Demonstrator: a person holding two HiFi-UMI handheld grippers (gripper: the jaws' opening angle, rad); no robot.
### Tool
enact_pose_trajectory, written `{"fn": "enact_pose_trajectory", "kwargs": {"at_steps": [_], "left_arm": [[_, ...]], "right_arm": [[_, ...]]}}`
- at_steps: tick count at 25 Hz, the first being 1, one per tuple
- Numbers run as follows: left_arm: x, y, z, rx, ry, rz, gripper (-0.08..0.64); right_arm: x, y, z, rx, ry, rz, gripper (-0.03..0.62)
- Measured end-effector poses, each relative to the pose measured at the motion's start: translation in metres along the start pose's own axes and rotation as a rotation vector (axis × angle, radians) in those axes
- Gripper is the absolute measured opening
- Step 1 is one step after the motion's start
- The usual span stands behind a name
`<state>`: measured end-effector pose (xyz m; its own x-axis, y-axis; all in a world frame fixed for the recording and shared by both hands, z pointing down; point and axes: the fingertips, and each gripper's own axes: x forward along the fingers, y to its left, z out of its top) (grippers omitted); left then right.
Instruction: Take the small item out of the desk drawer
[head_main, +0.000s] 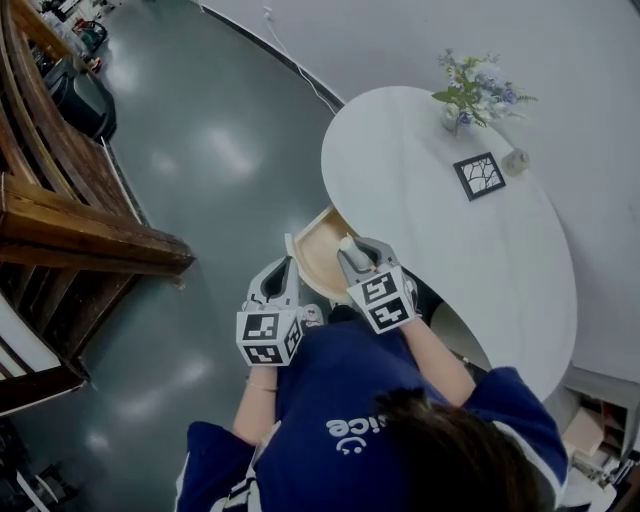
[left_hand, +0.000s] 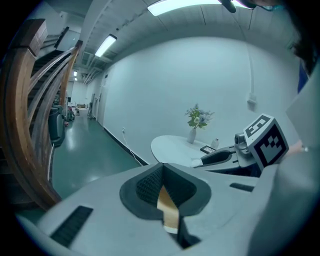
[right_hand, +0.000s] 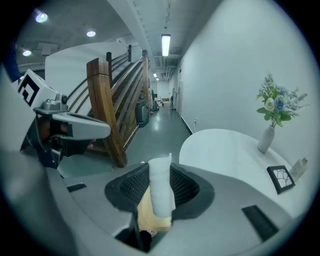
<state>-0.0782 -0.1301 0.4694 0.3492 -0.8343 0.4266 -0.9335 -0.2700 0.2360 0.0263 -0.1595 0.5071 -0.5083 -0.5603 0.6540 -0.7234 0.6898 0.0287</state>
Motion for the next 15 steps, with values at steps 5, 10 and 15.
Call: {"fn": "enact_pose_trajectory", "kwargs": {"at_steps": [5, 10, 15], "left_arm": [[0.008, -0.013, 0.003, 0.009, -0.006, -0.037, 0.003], [0.016, -0.031, 0.019, 0.043, -0.041, -0.080, 0.003], [0.014, -0.036, 0.051, 0.054, -0.125, -0.086, 0.003]], "right_arm": [[-0.023, -0.016, 0.011, 0.051, -0.074, -0.043, 0.135], [-0.047, -0.035, 0.025, 0.093, -0.150, -0.096, 0.135], [-0.069, -0.048, 0.047, 0.112, -0.236, -0.156, 0.135]]}}
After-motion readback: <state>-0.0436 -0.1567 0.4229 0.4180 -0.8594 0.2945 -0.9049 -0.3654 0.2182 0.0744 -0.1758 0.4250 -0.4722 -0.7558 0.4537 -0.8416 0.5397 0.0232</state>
